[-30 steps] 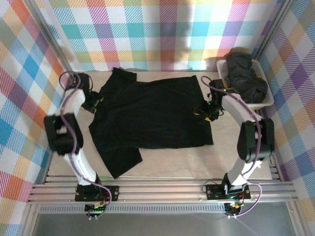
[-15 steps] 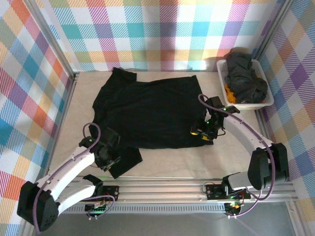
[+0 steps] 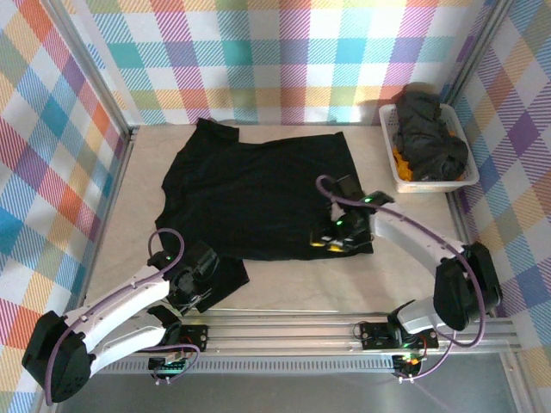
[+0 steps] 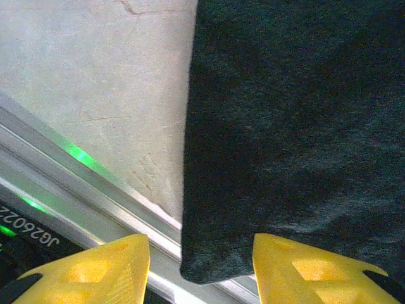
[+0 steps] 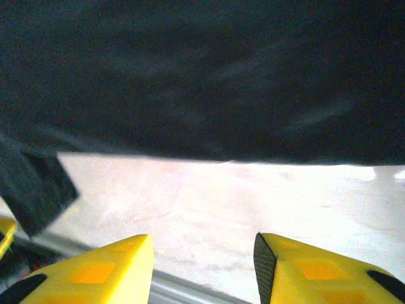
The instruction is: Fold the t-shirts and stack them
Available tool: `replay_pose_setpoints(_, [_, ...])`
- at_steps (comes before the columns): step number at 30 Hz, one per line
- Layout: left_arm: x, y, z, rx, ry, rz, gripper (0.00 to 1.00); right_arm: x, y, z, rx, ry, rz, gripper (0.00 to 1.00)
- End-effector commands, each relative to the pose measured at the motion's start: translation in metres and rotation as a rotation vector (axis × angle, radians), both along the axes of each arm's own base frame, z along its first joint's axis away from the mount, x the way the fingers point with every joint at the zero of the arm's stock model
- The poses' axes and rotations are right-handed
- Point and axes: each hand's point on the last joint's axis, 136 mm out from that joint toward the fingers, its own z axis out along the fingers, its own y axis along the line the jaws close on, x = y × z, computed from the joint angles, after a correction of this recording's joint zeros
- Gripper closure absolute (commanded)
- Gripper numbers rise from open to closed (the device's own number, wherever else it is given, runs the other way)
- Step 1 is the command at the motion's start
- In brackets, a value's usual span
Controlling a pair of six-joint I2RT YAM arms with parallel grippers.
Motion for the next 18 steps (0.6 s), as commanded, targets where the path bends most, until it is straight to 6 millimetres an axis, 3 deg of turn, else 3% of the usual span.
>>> replay_pose_setpoints(1, [0.001,-0.002,0.001,0.003,-0.002,0.012,0.52,-0.007,0.017,-0.011,-0.005,-0.001,-0.023,0.53])
replay_pose_setpoints(8, [-0.015,0.012,-0.003,0.035,0.027,0.016,0.53,0.001,-0.017,-0.015,-0.056,-0.009,-0.122,0.51])
replay_pose_setpoints(12, [-0.016,0.002,-0.017,-0.012,0.049,0.018,0.53,0.007,-0.027,-0.011,-0.062,-0.017,-0.148,0.51])
replay_pose_setpoints(18, [-0.003,-0.017,-0.028,-0.067,0.031,0.009,0.54,0.009,-0.046,-0.014,-0.084,0.001,-0.205,0.51])
